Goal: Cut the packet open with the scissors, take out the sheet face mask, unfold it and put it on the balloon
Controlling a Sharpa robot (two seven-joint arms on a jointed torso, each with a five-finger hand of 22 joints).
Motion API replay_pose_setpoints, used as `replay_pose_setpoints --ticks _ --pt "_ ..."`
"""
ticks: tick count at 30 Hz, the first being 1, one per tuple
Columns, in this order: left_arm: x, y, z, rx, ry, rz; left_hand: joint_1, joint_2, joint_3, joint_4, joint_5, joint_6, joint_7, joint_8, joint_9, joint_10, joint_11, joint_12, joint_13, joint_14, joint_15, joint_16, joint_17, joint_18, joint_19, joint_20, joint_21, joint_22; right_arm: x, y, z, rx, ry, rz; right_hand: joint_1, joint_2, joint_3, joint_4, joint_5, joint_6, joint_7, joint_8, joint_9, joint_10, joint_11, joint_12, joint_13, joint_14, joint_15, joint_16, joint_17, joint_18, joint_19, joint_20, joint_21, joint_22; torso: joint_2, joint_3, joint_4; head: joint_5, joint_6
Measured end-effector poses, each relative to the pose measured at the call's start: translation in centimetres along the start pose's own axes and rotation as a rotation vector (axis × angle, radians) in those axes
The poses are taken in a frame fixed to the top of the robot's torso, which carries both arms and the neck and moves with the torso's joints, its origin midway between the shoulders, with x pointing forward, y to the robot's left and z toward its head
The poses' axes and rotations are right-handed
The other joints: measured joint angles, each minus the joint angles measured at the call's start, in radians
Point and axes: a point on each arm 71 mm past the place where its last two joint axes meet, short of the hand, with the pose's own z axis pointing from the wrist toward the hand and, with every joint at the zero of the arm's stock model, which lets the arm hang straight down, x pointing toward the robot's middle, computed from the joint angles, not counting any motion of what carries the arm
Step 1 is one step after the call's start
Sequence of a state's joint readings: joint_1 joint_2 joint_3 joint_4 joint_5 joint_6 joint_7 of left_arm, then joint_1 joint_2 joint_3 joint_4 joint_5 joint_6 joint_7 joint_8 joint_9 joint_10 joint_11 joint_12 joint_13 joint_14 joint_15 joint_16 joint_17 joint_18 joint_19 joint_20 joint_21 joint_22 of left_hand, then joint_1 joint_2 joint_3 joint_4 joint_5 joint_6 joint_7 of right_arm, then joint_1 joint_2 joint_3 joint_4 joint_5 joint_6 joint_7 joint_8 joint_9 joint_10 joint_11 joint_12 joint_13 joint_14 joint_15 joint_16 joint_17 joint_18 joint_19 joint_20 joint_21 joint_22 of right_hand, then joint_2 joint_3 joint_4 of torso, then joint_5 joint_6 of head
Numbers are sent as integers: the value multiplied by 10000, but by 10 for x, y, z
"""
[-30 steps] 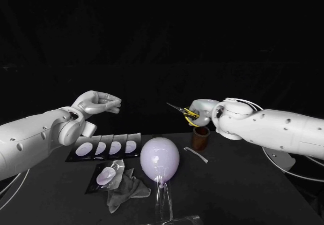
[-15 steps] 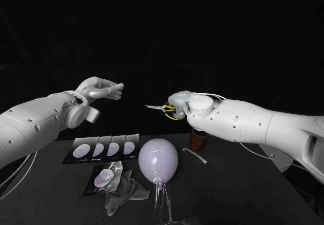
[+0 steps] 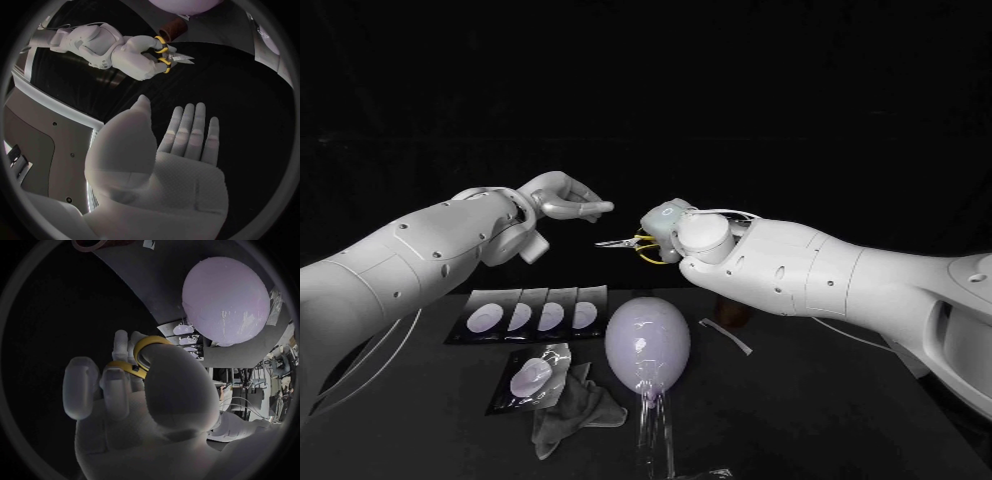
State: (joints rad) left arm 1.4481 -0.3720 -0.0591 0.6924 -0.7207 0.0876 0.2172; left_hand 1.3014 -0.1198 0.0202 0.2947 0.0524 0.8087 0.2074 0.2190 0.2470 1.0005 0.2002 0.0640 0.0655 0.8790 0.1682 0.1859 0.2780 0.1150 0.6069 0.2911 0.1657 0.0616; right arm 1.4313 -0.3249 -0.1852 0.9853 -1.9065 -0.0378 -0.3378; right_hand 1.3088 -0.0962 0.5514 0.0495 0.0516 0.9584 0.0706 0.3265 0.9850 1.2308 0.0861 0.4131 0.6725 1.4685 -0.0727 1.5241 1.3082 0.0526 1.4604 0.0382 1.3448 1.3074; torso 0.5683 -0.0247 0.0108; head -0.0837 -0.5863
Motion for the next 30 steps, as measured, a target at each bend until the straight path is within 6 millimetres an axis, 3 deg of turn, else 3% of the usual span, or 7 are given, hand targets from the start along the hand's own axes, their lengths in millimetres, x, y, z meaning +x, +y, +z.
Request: replay_pose_setpoints --ticks 2,5,6,14,17,30 --pt "5 -2 2 -74 278 234 111 111 -92 -9 0 0 0 0 31 3 -2 0 0 39 -39 -3 0 10 1079 -24 391 150 -2 4 0 -42 -45 -145 0 0 13 -9 0 0 0 -1 19 0 0 -1 -1 0 0 0 0 0 0 0 0 -1 -1 4 1 24 7" --pt "12 -5 5 -223 712 575 281 281 -92 -8 0 62 -14 19 66 93 -92 0 0 160 -79 -3 0 258 1589 -20 590 212 -4 9 1 -113 -118 -342 0 -1 20 -3 0 0 0 -2 23 0 0 -16 -2 1 1 -1 -1 0 -1 0 0 0 -2 6 -3 59 20" --pt "14 -5 6 -265 821 655 289 289 -92 -8 0 80 3 38 68 94 -93 0 0 182 -72 -3 -1 325 1619 -15 590 213 -4 10 1 -127 -136 -392 -4 -5 20 -2 -1 0 0 -2 23 1 0 -20 -2 1 1 -1 -1 -1 -1 0 0 0 -3 6 -4 67 27" --pt "28 -9 11 -547 1566 1091 642 552 -92 -9 0 226 34 133 122 278 -158 50 15 342 -160 -3 -1 332 1725 -14 590 202 -7 17 0 -201 -253 -704 -39 -39 24 -2 -1 1 -1 -20 41 2 0 -40 -4 15 15 -3 -8 -2 -2 0 90 4 -1 12 -6 48 71" --pt "31 -10 11 -645 1801 1176 743 636 -91 -9 0 390 56 213 166 462 -195 89 31 434 -179 -3 0 474 1796 -15 606 181 -7 17 0 -198 -279 -783 -39 -40 40 -14 -1 2 -2 -19 43 2 0 -42 -4 15 16 38 -9 -1 -2 0 115 6 1 12 -8 39 81" --pt "41 -10 12 -921 2571 1308 1316 866 -5 -95 0 614 143 236 189 687 -252 114 35 630 -234 -3 44 475 2009 -16 627 147 -9 23 -2 -336 -499 -941 -158 -79 220 -51 -1 3 -3 23 75 6 2 -79 -8 18 19 39 0 -2 21 -25 120 6 0 12 -7 135 -29"
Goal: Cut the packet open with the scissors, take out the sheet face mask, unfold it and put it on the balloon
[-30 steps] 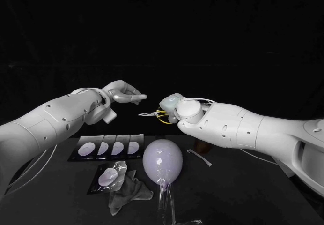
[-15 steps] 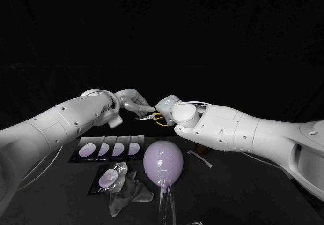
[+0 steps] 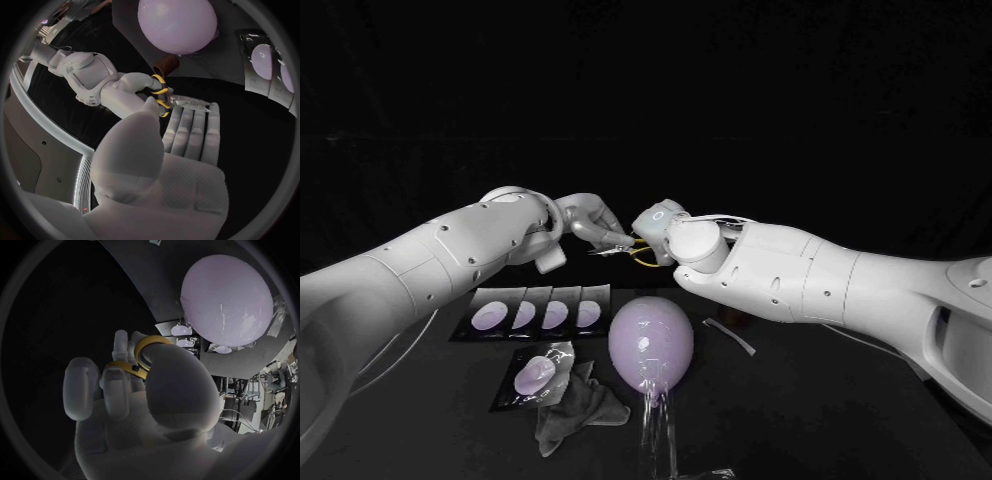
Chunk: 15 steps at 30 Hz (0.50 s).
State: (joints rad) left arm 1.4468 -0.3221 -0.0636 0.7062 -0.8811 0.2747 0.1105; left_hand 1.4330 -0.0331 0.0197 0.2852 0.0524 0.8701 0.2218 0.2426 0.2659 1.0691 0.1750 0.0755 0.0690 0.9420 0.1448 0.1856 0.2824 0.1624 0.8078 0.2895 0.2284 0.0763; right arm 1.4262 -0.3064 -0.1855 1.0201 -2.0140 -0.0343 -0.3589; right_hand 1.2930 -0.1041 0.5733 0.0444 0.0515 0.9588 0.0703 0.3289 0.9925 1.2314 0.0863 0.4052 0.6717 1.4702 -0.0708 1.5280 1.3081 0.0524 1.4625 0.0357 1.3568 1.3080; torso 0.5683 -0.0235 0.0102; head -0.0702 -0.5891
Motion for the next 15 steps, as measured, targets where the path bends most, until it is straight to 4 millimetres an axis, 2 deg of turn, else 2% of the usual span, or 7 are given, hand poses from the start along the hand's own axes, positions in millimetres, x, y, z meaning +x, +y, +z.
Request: replay_pose_setpoints --ticks 8,13,15 --pt "5 -1 2 -54 356 -16 392 128 160 -33 0 70 0 0 0 125 -53 0 -7 125 -53 0 32 -4 73 1 0 -22 -3 3 -2 -80 -262 -10 -24 -24 29 -5 0 4 -4 -1 0 2 1 -31 -2 1 1 -2 0 0 -1 0 47 -7 0 -5 7 -14 -93" --pt "7 -1 3 -75 501 -40 785 438 484 5 0 70 -1 0 -38 124 -53 -59 -29 125 -53 0 32 -5 72 0 -1 -36 -5 5 -3 -148 -455 6 -23 -23 53 -6 0 8 -8 -3 17 3 2 -38 -6 -11 -10 -3 0 0 -2 0 46 -6 0 -7 7 -55 -192" --pt "7 -1 3 -73 526 -44 840 493 569 3 0 75 -6 0 -42 130 -58 -59 -29 128 -56 0 35 -6 76 -3 -1 -42 -5 5 -3 -159 -496 2 -23 -23 54 -7 0 9 -9 -4 20 3 2 -40 -7 -23 -22 -3 0 0 -2 0 46 -5 0 -7 7 -62 -205"
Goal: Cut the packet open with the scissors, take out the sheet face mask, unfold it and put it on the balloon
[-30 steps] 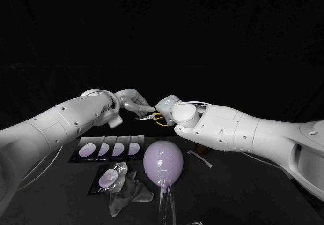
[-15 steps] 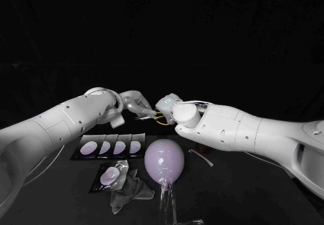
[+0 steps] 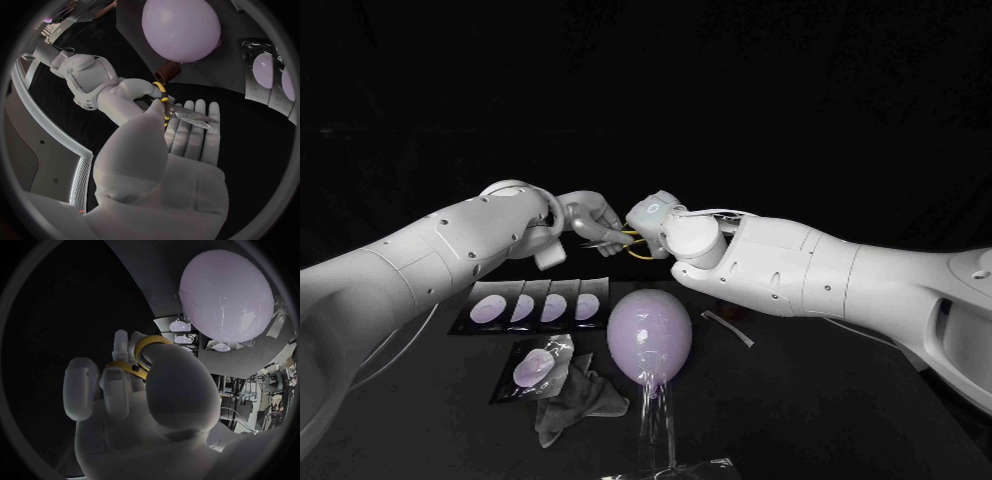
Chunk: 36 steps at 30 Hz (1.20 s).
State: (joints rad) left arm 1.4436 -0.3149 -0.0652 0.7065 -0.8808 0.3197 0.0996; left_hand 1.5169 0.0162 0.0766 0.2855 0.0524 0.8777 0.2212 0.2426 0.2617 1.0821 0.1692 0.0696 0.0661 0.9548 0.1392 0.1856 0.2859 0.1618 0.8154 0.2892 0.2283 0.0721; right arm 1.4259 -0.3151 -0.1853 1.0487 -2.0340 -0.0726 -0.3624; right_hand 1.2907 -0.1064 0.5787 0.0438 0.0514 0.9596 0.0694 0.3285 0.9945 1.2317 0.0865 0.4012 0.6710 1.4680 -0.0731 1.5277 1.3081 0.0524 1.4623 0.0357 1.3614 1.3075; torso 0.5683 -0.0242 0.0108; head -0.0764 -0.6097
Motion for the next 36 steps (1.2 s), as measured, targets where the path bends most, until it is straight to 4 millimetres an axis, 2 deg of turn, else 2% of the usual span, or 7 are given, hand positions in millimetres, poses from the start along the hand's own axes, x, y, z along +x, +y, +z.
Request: replay_pose_setpoints --ticks 5,12,15,21,28,32,36 --pt "0 0 0 25 27 -18 750 358 870 -189 -32 237 -122 -11 1 266 -156 0 0 303 -157 68 106 1 197 -51 33 -1 1 0 -1 -11 -122 -30 0 0 11 -9 0 3 -3 -9 14 0 0 -27 -2 0 0 -1 -7 0 -1 0 -53 3 -4 0 0 -30 -34" --pt "-2 0 -2 76 -22 -106 1512 68 1823 426 -118 749 -290 385 344 1175 -321 56 1 1036 -421 281 320 168 520 -262 337 107 0 0 -2 -57 -364 -7 -184 0 27 -19 1 -81 80 -158 166 56 -53 -632 -364 -32 72 -341 -8 10 -253 21 -1322 6 -7 0 -2 -30 -73" --pt "-2 1 -2 93 -46 -183 1307 -177 2148 423 -94 796 -337 593 574 1499 -425 26 -1 1270 -482 281 426 169 534 -247 371 133 0 -1 -3 -84 -494 28 -373 -130 478 -101 3 -162 162 -392 108 148 -75 -1297 -755 -45 192 -981 -710 313 -959 96 -2903 6 -8 -1 -5 -22 -79" --pt "-4 2 -4 125 -77 -325 881 -601 3006 434 -55 854 -385 791 885 1730 -481 27 -1 1445 -555 340 570 168 534 -247 454 144 1 -4 -6 -68 -893 201 -1023 -826 1151 -258 -31 -1002 282 -1788 -860 -281 -308 -3112 -2148 -888 929 -5348 -6354 1103 -4269 529 -8928 -818 -8 -5 0 -2 -66" --pt "-5 4 -5 88 -92 -418 549 -677 3322 441 -57 855 -420 956 1129 1857 -531 28 5 1540 -575 340 689 166 586 -300 525 172 -1 -8 -11 -58 -1609 596 -1367 -1427 1495 -332 -31 -1476 114 -2304 -1279 -1138 -236 -3418 -3115 -2666 1843 -7118 -7293 966 -5202 955 -10395 -1840 -6 0 0 43 -58" --pt "-5 4 -6 72 -60 -483 417 -681 3324 442 -58 833 -446 980 1227 1961 -566 28 10 1592 -620 340 725 165 607 -321 575 184 -1 -10 -16 -89 -1848 958 -1270 -1626 1144 -19 -30 -1530 60 -2460 -1567 -1243 -310 -3418 -3885 -3247 1761 -8284 -7841 957 -5147 1263 -11528 -3026 -4 5 0 54 -52" --pt "-3 3 -5 130 26 -568 323 -741 3325 443 -59 837 -449 1055 1294 1997 -603 28 9 1611 -639 340 755 163 623 -337 575 185 0 -14 -22 -151 -1999 1392 -1195 -1699 874 70 -30 -1529 60 -2554 -1802 -1271 -342 -3413 -4369 -3817 2130 -9302 -8221 1025 -5384 1601 -12363 -3870 -5 5 -5 80 -50"
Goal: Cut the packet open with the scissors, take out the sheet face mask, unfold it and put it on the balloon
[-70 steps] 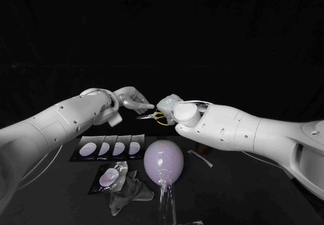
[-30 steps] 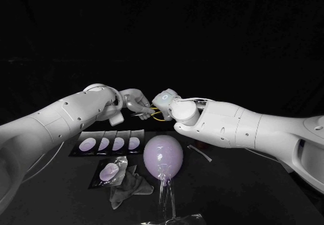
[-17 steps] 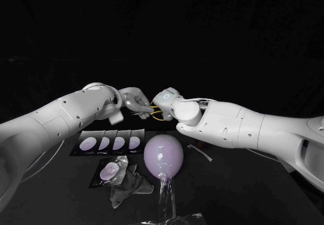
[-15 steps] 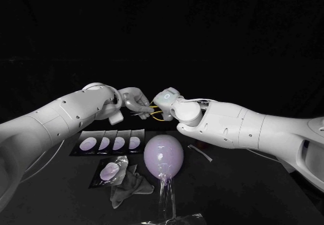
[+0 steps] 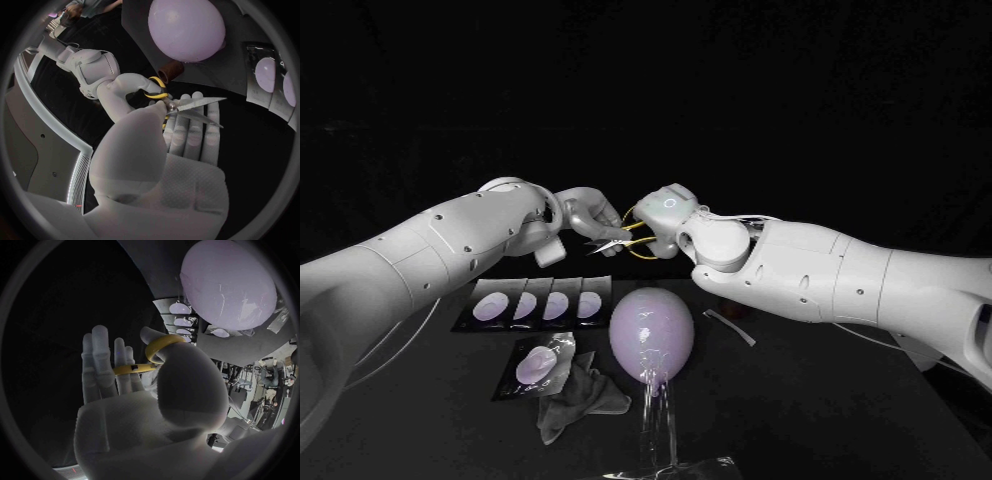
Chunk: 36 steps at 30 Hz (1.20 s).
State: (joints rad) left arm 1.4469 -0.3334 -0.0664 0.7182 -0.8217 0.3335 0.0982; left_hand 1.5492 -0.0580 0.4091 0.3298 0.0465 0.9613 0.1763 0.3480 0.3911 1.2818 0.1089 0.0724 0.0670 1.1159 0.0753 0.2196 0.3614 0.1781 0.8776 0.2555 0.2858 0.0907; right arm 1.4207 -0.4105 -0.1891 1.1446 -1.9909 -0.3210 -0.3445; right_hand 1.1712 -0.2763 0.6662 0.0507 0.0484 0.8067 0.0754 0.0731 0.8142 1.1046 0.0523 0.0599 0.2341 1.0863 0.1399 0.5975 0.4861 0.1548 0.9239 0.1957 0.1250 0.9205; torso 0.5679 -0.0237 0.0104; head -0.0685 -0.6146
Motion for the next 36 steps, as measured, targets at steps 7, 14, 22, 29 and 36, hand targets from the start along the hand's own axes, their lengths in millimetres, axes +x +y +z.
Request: replay_pose_setpoints --ticks 7,14,22,29,36 --pt "1 -3 0 106 149 -141 -166 -95 362 -27 -4 -36 -36 26 114 4 -3 -3 -2 2 -2 0 47 -2 -1 0 39 12 -1 -7 -9 -145 -437 1226 391 88 -564 42 0 0 -2 -78 -536 -351 14 10 -764 -1848 183 -1715 -637 157 -903 471 -652 -1589 -6 -2 -4 38 9" --pt "1 -3 -1 164 274 -244 -206 -56 365 -24 -11 -23 -48 68 212 88 -16 -10 -4 64 -1 0 86 -5 35 -36 75 28 -1 -12 -14 -423 -536 2544 816 260 -1197 -42 0 2 -1 -74 -955 -895 299 10 -1351 -3212 494 -2898 -1122 243 -2269 863 -640 -2926 -3 -2 -1 50 15" --pt "1 -2 -2 179 378 -310 -333 -105 371 -20 -48 -22 -50 117 306 123 -52 -7 10 99 -33 -1 124 -8 35 -36 120 40 0 -17 -18 -834 -607 3854 1357 541 -2395 -108 0 6 9 2 -1369 -1503 306 10 -1704 -4332 978 -3864 -1556 -253 -3420 947 -614 -4168 5 -5 4 53 14" --pt "-1 5 -5 -52 322 -308 -341 -108 595 -45 12 -58 -84 164 353 142 -25 -106 11 98 -31 -1 144 -13 35 -36 120 48 -6 -14 -21 -1395 -773 4509 1605 686 -2916 -18 1 -119 137 -159 -1773 -1965 -118 -31 -1724 -6711 1307 -4888 -2708 -573 -4943 952 -728 -5563 5 -10 4 73 4" --pt "1 4 -4 -102 388 -286 -473 -117 606 -34 12 -59 -85 203 414 159 -16 -7 14 100 -32 -1 176 -14 71 -72 163 58 -6 -16 -23 -1529 -722 4596 1874 810 -3216 89 1 -264 146 -76 -1989 -2241 -287 -1 -1728 -8037 1488 -5402 -3414 -721 -6010 958 -791 -6471 4 -5 3 86 -5"
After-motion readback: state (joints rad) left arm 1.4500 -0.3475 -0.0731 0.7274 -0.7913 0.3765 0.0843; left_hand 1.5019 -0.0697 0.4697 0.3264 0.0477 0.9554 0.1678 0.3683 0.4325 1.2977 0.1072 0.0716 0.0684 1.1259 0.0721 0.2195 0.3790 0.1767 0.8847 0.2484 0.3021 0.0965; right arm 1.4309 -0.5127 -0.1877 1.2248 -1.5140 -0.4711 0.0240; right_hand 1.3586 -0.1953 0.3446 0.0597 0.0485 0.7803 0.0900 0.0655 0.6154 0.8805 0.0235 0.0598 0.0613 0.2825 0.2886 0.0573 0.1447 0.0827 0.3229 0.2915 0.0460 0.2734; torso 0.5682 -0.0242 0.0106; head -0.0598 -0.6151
